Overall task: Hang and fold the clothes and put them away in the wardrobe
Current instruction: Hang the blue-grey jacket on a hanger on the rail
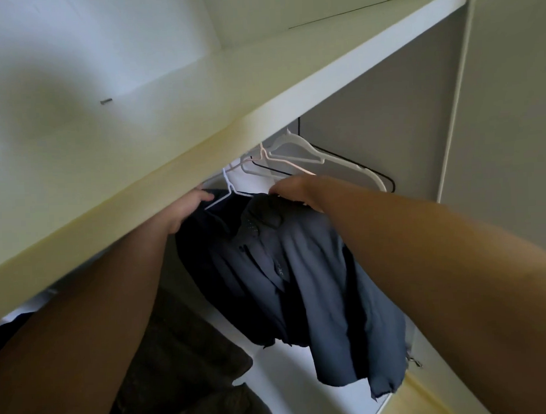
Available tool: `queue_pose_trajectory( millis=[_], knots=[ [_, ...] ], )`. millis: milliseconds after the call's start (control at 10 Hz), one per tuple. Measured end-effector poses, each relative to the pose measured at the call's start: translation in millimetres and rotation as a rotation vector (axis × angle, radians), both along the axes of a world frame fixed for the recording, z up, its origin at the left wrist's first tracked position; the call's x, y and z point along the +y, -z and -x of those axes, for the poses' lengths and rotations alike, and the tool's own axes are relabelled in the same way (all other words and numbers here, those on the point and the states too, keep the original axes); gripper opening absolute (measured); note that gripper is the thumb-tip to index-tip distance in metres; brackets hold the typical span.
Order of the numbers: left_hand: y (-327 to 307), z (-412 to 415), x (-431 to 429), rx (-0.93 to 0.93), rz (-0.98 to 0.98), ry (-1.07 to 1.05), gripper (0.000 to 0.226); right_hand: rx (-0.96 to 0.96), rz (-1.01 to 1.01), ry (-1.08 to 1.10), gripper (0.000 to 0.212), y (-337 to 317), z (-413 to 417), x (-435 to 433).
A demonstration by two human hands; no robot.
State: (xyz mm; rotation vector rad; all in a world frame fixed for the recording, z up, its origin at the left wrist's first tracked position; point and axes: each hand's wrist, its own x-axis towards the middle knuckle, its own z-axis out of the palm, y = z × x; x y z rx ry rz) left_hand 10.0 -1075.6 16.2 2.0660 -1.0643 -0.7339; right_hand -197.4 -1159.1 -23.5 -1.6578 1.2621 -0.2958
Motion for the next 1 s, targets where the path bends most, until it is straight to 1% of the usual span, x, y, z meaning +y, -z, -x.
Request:
queue_pose_trajectory(
  millis=[100, 200, 300, 400, 500, 600, 700, 800, 900, 1000],
  knots=[
    [-1.0, -0.9, 4.9, 0.045, 0.000, 0.043, 0.010, 0.056, 0.136, 0.031, 0.021, -5.1, -5.7, 4.5],
    [-4.6, -8.0, 9.9, 0.043, -0.080, 0.063, 0.011, 0.146, 0.297, 0.060, 0.019, -19.8, -6.8, 13.8],
    [-8.4, -9.7, 15.6, -0.082, -0.136, 0.103, 0.022, 0.185, 0.452, 0.054, 0.016, -38.0, -4.7, 21.4],
    [-8.8, -11.4, 16.3, -0.207, -0.127, 0.131, 0.029, 0.179, 0.617, 0.111, 0.021, -46.2, -5.8, 30.3],
    [-5.8, -18.9, 14.2, -0.215, -0.097, 0.078, 0.030, 0.164, 0.742, 0.202, 0.026, -43.4, -7.9, 43.2],
    [-3.9, -24.1, 14.7, -0.218, -0.070, 0.057, 0.035, 0.165, 0.737, 0.264, 0.026, -41.3, -7.8, 49.6],
    [-2.1, -26.7, 17.6, -0.156, -0.055, 0.051, 0.035, 0.240, 0.681, 0.218, 0.013, -49.9, -7.1, 52.9],
    [1.3, -23.9, 21.9, -0.243, -0.029, 0.054, 0.025, 0.181, 0.613, 0.215, 0.028, -62.6, -3.7, 58.4],
    [-0.5, -18.8, 26.5, -0.435, 0.053, 0.032, 0.029, 0.230, 0.545, 0.185, 0.031, -64.2, -0.3, 66.1],
    [-2.4, -18.2, 27.5, -0.422, 0.074, 0.020, 0.031, 0.344, 0.578, 0.113, 0.021, -47.7, 3.8, 68.4]
  ],
)
